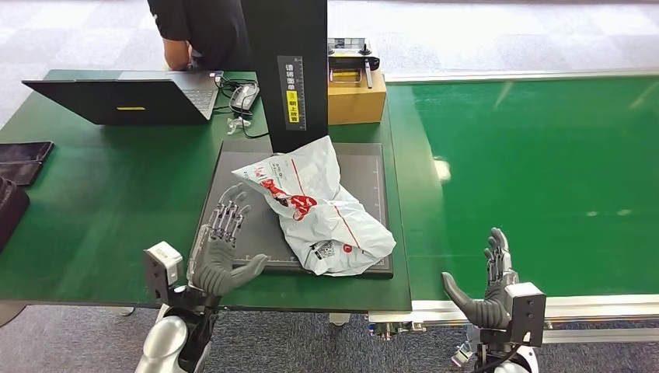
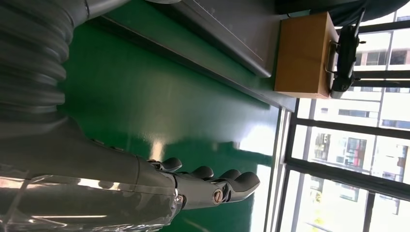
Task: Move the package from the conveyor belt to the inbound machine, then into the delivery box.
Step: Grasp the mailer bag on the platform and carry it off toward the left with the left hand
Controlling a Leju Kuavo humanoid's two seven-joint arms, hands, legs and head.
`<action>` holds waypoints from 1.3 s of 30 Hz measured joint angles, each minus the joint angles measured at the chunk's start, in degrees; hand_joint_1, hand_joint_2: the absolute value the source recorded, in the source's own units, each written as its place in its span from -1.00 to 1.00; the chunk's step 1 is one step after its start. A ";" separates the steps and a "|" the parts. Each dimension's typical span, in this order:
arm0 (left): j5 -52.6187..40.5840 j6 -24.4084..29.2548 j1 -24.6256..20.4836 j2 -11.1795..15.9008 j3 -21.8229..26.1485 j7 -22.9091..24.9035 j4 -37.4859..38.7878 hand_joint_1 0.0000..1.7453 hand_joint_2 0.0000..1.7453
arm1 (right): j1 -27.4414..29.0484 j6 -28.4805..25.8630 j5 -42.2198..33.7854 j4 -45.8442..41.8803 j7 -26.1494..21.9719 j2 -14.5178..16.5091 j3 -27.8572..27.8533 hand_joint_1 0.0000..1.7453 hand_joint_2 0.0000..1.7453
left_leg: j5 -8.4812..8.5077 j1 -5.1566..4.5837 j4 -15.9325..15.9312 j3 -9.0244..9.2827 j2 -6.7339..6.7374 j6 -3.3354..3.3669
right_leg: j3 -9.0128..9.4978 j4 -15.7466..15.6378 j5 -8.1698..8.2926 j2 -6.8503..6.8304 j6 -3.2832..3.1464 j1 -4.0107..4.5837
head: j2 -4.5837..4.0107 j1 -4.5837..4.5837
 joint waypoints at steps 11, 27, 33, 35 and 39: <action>-10.24 4.60 -4.11 -1.35 -4.41 1.64 0.96 -1.00 1.00 | -0.61 0.51 0.52 0.00 0.27 0.99 -0.34 -1.00 1.00 | 0.01 0.00 0.00 0.00 -0.01 0.01 | 0.01 0.00 0.01 -0.01 0.01 0.00 | 0.00 0.00; -24.39 9.89 -18.96 -4.74 -15.27 8.34 17.95 -1.00 1.00 | -3.53 1.37 1.06 0.69 0.43 1.51 -0.23 -1.00 1.00 | 0.03 -0.01 0.02 0.01 -0.04 0.03 | 0.03 0.00 0.05 -0.04 0.02 -0.01 | 0.00 -0.01; -30.86 13.08 -24.22 -5.86 -17.46 16.81 27.81 -1.00 1.00 | -3.70 1.35 1.11 0.74 1.19 1.70 -0.25 -1.00 1.00 | 0.04 -0.01 0.02 0.01 -0.03 0.03 | 0.02 0.00 0.05 -0.04 0.01 -0.01 | 0.00 -0.01; -32.34 13.71 -25.17 -6.08 -18.02 18.32 30.06 -1.00 1.00 | -3.71 1.38 1.10 0.74 1.38 1.82 -0.26 -1.00 1.00 | 0.04 -0.01 0.02 0.00 -0.03 0.03 | 0.01 0.00 0.05 -0.04 0.01 -0.01 | 0.00 0.00; -34.85 15.52 -26.32 -6.39 -18.66 20.72 33.03 -1.00 1.00 | -3.72 1.40 1.08 0.74 1.48 2.09 -0.27 -1.00 1.00 | 0.04 -0.01 0.02 -0.01 -0.03 0.03 | 0.01 0.00 0.05 -0.03 0.01 0.00 | 0.00 -0.01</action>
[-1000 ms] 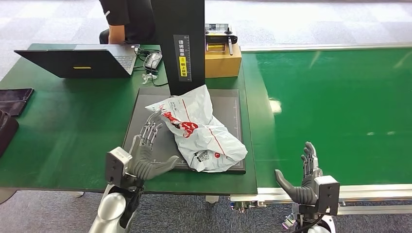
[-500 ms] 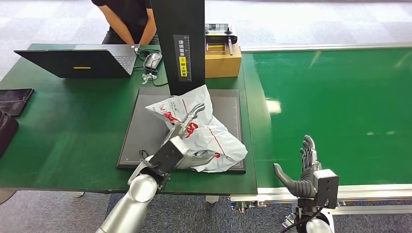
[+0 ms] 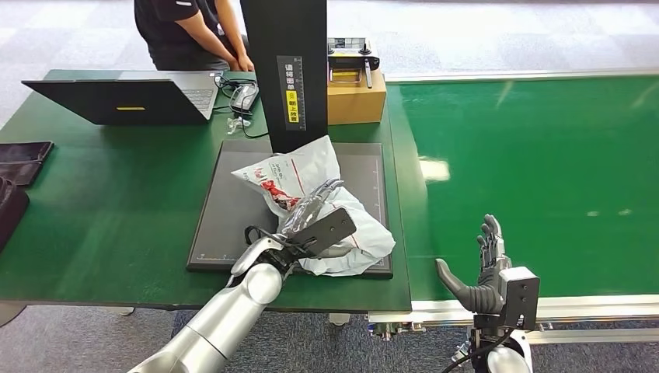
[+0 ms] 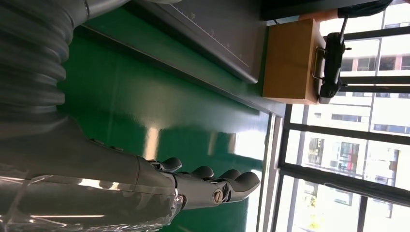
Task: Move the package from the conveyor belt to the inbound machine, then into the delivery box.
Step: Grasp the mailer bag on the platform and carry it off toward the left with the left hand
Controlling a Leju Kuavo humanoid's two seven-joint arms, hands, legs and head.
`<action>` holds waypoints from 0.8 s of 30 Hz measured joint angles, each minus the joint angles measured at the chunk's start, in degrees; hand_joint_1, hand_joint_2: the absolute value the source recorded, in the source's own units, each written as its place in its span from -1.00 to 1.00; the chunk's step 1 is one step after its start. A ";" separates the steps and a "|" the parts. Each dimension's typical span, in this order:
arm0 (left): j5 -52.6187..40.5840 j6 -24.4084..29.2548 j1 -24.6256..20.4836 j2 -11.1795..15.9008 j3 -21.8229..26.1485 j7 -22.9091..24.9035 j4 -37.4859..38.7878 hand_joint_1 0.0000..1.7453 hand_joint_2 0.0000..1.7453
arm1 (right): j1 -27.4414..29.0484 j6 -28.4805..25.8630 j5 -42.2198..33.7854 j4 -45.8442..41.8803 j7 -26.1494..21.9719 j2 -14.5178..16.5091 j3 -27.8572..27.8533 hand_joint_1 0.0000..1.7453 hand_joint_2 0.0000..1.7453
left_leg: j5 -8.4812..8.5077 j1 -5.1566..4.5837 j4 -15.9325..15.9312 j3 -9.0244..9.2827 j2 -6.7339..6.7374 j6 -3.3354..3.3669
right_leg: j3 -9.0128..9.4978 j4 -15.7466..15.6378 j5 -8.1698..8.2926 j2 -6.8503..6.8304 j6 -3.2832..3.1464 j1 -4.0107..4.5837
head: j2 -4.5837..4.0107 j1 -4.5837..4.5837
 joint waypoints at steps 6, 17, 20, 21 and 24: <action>-6.70 5.32 -0.95 -0.05 -0.91 4.81 2.38 -1.00 1.00 | 0.00 0.53 -0.05 -0.02 0.18 0.31 0.00 -1.00 1.00 | 0.00 0.00 0.00 0.00 0.00 0.00 | 0.01 0.00 0.00 0.00 0.00 0.00 | 0.00 0.01; -11.59 6.53 -1.29 0.26 -0.92 6.92 4.58 0.88 1.00 | -0.04 0.62 0.01 -0.02 0.41 0.42 0.02 -1.00 1.00 | 0.00 0.00 0.00 -0.01 0.00 0.00 | 0.01 0.00 0.00 -0.01 0.00 0.00 | 0.00 0.01; -12.01 6.98 -0.91 0.56 -0.49 5.44 4.80 1.00 1.00 | -0.05 0.58 0.01 -0.01 0.56 0.42 0.05 -1.00 1.00 | 0.00 0.00 -0.01 -0.01 0.00 0.00 | 0.02 0.00 0.00 -0.01 0.00 0.00 | 0.00 0.01; -12.07 7.22 -0.71 0.66 -0.30 4.96 4.81 1.00 1.00 | -0.05 0.58 0.01 0.00 0.58 0.42 0.10 -1.00 1.00 | 0.00 0.00 -0.01 -0.01 0.00 0.00 | 0.02 0.00 0.00 -0.01 0.00 0.00 | 0.00 0.01; -12.33 7.52 -0.11 0.84 0.43 4.19 4.78 1.00 1.00 | -0.05 0.56 -0.01 0.04 0.60 0.42 0.34 -1.00 1.00 | 0.00 0.00 -0.01 -0.01 0.00 0.00 | 0.02 0.01 0.00 0.00 0.00 0.00 | 0.00 0.01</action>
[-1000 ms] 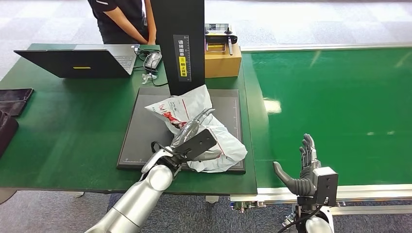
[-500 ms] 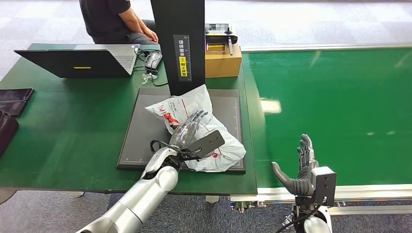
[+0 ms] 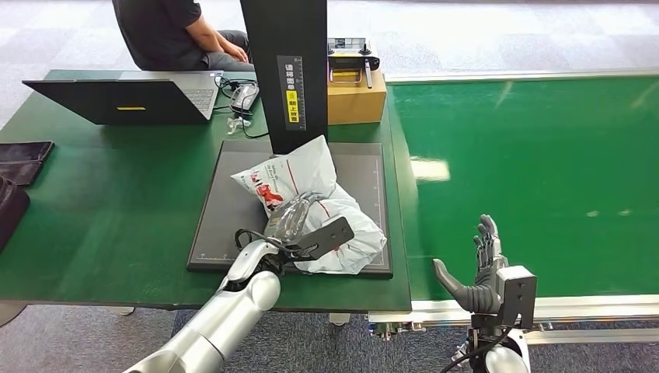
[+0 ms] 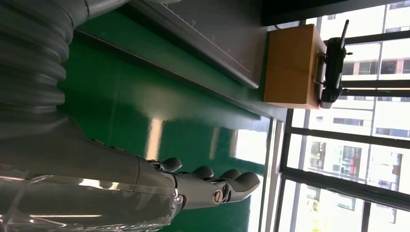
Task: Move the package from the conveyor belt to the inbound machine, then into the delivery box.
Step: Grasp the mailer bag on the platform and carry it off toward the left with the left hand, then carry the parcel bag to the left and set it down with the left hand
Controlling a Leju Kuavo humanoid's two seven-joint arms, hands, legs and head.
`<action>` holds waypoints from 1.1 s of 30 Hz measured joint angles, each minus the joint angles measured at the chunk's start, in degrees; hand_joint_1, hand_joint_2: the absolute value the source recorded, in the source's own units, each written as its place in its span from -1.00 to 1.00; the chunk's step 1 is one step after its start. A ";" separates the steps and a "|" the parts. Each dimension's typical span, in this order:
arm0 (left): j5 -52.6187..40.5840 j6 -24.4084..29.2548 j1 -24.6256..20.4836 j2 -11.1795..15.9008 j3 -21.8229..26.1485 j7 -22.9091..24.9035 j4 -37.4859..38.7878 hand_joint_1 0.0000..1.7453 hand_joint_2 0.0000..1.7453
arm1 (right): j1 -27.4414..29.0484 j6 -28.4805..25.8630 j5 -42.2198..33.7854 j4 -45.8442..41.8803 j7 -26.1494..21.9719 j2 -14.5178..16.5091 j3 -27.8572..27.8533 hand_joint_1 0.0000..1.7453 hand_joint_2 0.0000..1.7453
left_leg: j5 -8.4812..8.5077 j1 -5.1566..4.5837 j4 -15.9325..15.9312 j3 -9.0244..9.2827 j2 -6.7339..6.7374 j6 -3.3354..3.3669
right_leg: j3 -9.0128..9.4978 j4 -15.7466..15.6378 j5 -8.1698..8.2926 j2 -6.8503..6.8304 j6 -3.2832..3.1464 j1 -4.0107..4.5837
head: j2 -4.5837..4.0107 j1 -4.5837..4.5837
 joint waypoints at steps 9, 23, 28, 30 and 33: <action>-1.25 0.25 1.14 0.63 2.28 -0.25 -0.99 1.00 1.00 | 0.17 -0.56 -0.34 0.04 -0.04 0.00 0.44 -1.00 1.00 | 0.00 0.00 0.00 0.03 0.00 0.00 | 0.04 0.00 0.00 0.00 0.00 0.00 | 0.00 0.01; -6.93 8.56 1.81 4.97 9.47 4.44 -3.26 1.00 1.00 | 1.38 -1.81 -1.32 -0.94 -0.70 0.00 0.76 -1.00 1.00 | 0.04 0.03 -0.01 0.07 0.06 -0.06 | 0.02 0.02 0.04 0.06 -0.06 0.04 | 0.00 0.00; -11.13 13.00 0.89 9.85 16.83 7.30 -3.89 1.00 1.00 | 3.06 -1.93 -1.51 -3.02 -0.72 0.02 0.62 -1.00 1.00 | 0.06 0.08 -0.03 0.05 0.15 -0.10 | -0.03 0.05 0.05 0.15 -0.11 0.09 | 0.00 -0.01; -11.68 14.83 0.66 11.85 20.21 7.70 -3.96 1.00 1.00 | 3.61 -1.92 -1.48 -3.69 -0.72 0.10 0.54 -1.00 1.00 | 0.06 0.08 -0.03 0.04 0.16 -0.11 | -0.05 0.06 0.04 0.16 -0.12 0.10 | 0.00 -0.01; -11.72 16.33 0.65 14.33 25.69 6.85 -4.27 1.00 1.00 | 4.21 -1.90 -1.27 -4.55 -0.69 0.39 0.31 -1.00 1.00 | 0.07 0.09 -0.03 0.00 0.16 -0.11 | -0.08 0.07 0.03 0.16 -0.13 0.11 | 0.00 0.00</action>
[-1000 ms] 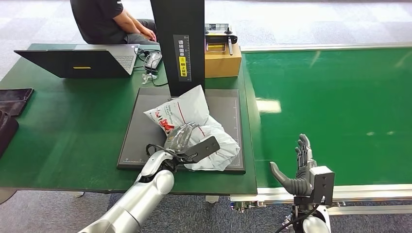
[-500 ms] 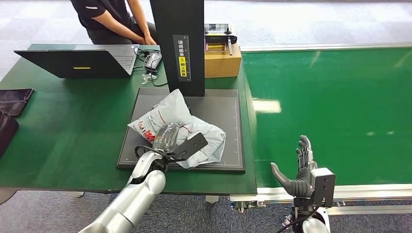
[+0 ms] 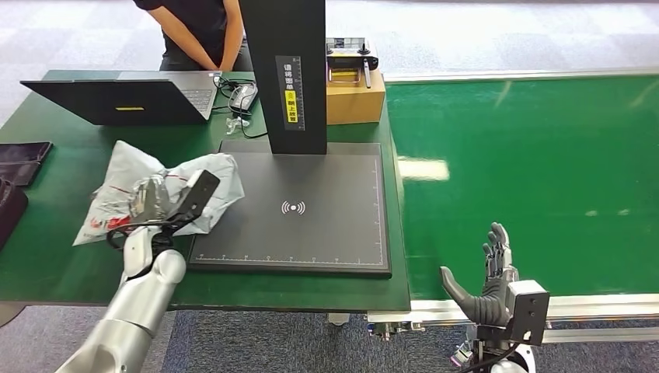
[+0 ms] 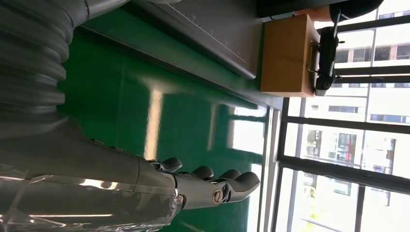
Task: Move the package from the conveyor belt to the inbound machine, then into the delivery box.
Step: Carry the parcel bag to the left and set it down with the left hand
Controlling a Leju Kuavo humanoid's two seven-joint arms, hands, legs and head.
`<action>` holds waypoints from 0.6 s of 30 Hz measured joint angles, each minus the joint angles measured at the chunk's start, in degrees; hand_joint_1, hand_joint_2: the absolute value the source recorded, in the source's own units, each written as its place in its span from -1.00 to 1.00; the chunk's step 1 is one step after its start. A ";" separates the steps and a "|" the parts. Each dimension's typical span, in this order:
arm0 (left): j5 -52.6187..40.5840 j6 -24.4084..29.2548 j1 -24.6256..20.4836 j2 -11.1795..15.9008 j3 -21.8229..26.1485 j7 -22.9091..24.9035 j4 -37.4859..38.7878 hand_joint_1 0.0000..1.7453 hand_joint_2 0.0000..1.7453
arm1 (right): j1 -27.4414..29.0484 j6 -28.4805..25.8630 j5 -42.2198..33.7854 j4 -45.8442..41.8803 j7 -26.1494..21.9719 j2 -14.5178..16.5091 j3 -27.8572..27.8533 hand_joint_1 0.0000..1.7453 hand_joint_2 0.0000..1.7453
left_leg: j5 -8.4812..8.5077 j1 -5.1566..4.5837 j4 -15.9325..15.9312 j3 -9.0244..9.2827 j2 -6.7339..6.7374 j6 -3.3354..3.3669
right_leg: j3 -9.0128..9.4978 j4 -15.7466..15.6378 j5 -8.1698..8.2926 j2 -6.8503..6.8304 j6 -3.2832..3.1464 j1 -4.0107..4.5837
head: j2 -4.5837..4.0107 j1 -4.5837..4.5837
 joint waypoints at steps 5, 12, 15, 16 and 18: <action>1.97 0.68 0.17 3.22 8.77 -2.32 -0.61 0.10 1.00 | 1.20 -0.02 0.36 -1.26 0.02 0.56 -0.46 -1.00 1.00 | 0.00 -0.01 0.00 -0.05 0.00 0.00 | -0.03 0.00 -0.01 0.00 0.00 -0.01 | 0.00 0.01; 7.02 1.26 2.71 4.41 16.70 -5.87 -3.30 -1.00 1.00 | 1.73 0.63 0.26 -2.25 -0.03 1.82 -0.75 -1.00 1.00 | -0.01 -0.03 0.00 -0.07 0.00 0.01 | -0.03 -0.02 -0.01 0.00 0.02 -0.05 | 0.00 0.01; 10.37 1.04 4.40 3.94 18.26 -9.17 -5.40 -1.00 1.00 | 1.64 1.39 -0.06 -2.72 0.16 2.61 -0.57 -1.00 1.00 | -0.01 -0.05 0.01 -0.07 -0.01 0.02 | -0.03 -0.03 -0.01 -0.01 0.02 -0.06 | 0.00 0.00; 11.83 0.56 4.92 3.62 18.57 -10.54 -6.18 -1.00 1.00 | 1.59 1.69 -0.17 -2.82 0.22 2.83 -0.36 -1.00 1.00 | -0.02 -0.05 0.01 -0.07 -0.01 0.02 | -0.03 -0.03 -0.01 -0.02 0.02 -0.07 | 0.00 0.00; 14.48 -0.80 5.83 2.78 18.87 -12.85 -7.68 -1.00 1.00 | 1.41 2.22 -0.33 -2.88 0.28 3.13 0.17 -1.00 1.00 | -0.02 -0.06 0.01 -0.07 -0.02 0.02 | -0.02 -0.03 -0.01 -0.02 0.02 -0.08 | 0.00 0.00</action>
